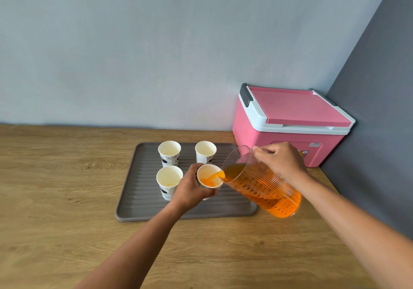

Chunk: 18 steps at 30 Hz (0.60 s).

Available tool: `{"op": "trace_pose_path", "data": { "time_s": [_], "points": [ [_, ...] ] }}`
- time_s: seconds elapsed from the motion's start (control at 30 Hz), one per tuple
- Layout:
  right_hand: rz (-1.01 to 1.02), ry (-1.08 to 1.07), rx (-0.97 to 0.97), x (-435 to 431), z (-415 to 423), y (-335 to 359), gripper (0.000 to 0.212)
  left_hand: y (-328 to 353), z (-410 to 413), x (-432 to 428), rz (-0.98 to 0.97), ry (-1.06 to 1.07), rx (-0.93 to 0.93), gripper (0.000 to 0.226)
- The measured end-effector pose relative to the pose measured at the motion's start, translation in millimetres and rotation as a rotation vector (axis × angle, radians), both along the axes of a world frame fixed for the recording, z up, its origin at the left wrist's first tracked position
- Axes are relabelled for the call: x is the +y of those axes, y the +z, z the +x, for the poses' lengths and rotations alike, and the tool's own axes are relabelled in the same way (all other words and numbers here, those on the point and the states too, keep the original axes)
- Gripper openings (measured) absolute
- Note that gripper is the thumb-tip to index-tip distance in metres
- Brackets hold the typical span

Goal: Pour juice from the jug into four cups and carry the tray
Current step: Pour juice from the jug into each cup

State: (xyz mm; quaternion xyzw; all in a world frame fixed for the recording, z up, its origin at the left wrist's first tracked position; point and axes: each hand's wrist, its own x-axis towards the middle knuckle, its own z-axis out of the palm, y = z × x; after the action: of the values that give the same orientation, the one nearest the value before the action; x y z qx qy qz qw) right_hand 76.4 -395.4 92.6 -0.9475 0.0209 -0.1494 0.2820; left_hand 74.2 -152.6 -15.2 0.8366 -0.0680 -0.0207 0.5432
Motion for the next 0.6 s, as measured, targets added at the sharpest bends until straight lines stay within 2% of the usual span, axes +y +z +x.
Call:
{"op": "trace_pose_path", "data": {
  "time_s": [0.6],
  "points": [
    [-0.017,0.004,0.009,-2.5,-0.8,-0.6,0.047,0.7,-1.8,-2.8,-0.003,0.002,0.009,0.072]
  ]
}}
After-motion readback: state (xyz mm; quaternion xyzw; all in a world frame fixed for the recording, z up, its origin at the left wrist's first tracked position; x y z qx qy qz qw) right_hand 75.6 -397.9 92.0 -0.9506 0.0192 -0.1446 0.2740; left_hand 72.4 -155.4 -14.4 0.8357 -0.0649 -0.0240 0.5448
